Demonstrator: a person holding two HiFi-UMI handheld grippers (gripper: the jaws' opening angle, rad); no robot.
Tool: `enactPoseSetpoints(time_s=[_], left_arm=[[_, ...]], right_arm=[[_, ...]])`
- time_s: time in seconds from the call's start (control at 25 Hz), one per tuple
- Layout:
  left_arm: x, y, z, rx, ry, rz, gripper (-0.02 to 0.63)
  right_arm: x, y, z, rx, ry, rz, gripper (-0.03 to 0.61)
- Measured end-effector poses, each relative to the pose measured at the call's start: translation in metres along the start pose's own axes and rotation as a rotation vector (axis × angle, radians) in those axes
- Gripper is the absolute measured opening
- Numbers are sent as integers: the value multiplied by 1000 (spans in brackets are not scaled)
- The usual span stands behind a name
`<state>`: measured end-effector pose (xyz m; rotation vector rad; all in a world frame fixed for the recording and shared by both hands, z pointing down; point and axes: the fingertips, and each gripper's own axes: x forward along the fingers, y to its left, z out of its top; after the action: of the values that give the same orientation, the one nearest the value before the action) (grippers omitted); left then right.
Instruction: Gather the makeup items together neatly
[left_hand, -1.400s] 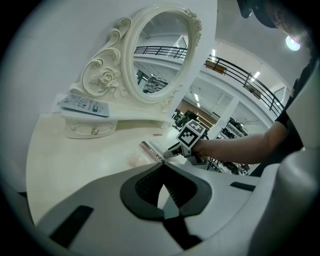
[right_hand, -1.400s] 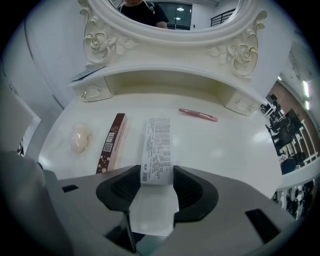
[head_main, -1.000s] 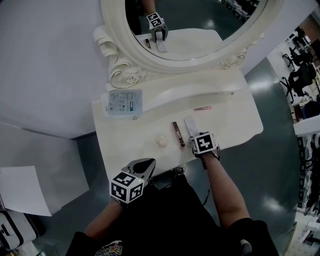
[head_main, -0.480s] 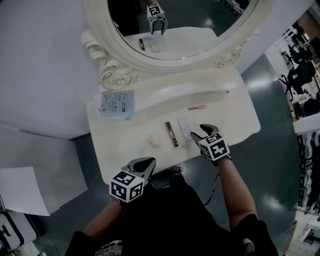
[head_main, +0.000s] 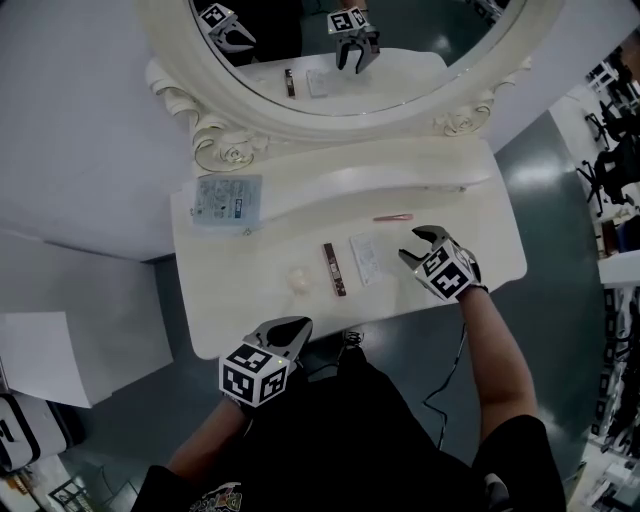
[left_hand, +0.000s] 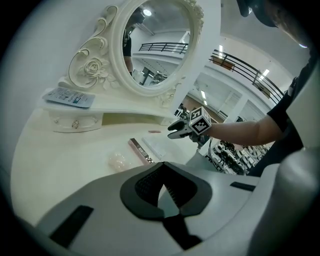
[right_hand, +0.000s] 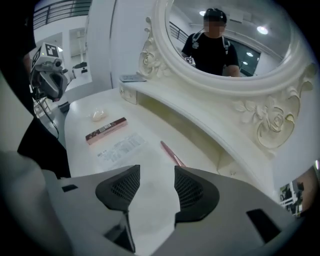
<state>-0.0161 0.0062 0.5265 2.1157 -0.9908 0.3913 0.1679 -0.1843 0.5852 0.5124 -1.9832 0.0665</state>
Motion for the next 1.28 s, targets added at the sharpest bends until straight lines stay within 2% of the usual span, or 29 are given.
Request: enactPoseSetpoints(time_s=[0.32, 0.56, 0.72, 0.8, 0.84, 0.92, 1.0, 1.12, 1.2, 1.28], left_arm=[[30, -16, -3, -65, -11, 72, 9], [44, -22, -7, -128, -29, 135, 9], [51, -23, -8, -159, -39, 163, 9], [53, -24, -8, -168, -44, 171, 9], [54, -25, -8, -172, -45, 174, 9], [55, -27, -8, -179, -48, 178, 9], [56, -28, -7, -179, -50, 178, 9], [57, -30, -3, -168, -50, 170, 9], [57, -32, -1, -155, -48, 160, 9], [58, -34, 1, -138, -46, 148, 9]], right_arm=[[36, -40, 1, -214, 42, 113, 232], [62, -44, 2, -318, 53, 231, 230], [72, -43, 0, -318, 61, 333, 213], [74, -43, -5, -290, 71, 385, 170], [75, -43, -6, -284, 71, 398, 169], [74, -41, -5, -287, 61, 406, 156], [70, -35, -4, -292, 51, 402, 110], [67, -30, -2, -300, 36, 355, 75], [67, -31, -1, -266, 28, 310, 74], [66, -34, -2, -190, 24, 257, 72]])
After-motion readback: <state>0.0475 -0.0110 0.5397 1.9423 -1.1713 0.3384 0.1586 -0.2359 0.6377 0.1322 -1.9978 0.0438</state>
